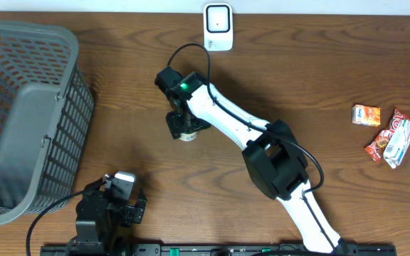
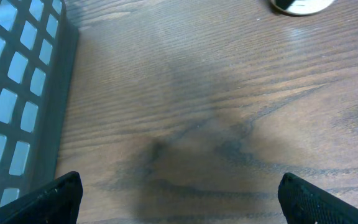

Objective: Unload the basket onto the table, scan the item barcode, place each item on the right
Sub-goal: 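Lift the green-lidded jar and rotate it in the right gripper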

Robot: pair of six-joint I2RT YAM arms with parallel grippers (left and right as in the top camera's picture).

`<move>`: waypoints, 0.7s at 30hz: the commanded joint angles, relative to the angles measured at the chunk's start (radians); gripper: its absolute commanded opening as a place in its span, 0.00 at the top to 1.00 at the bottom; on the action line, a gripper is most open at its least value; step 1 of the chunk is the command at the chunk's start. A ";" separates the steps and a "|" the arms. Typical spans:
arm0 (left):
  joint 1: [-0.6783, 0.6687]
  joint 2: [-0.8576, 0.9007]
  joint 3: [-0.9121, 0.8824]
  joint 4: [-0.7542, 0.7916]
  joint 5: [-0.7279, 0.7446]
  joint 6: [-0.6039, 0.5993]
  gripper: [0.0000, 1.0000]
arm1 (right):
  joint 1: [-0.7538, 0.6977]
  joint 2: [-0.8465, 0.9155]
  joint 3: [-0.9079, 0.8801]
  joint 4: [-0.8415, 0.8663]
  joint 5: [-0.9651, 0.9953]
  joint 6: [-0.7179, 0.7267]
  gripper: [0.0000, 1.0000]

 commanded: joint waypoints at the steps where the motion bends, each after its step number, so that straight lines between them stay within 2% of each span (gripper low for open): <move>1: 0.004 -0.005 -0.017 -0.044 0.006 0.002 0.02 | -0.008 0.048 0.003 -0.052 0.022 0.005 0.46; 7: 0.004 -0.005 -0.017 -0.044 0.006 0.002 0.02 | -0.014 0.048 0.055 -0.146 0.014 0.004 0.61; 11: 0.004 -0.005 -0.017 -0.044 0.006 0.002 0.01 | -0.022 0.047 0.168 -0.276 -0.089 -0.019 0.64; 17: 0.004 -0.005 -0.017 -0.044 0.006 0.002 0.02 | -0.050 0.047 0.361 -0.539 -0.238 -0.135 0.61; 21: 0.004 -0.005 -0.017 -0.044 0.006 0.002 0.02 | -0.076 0.036 0.383 -0.560 -0.397 -0.200 0.59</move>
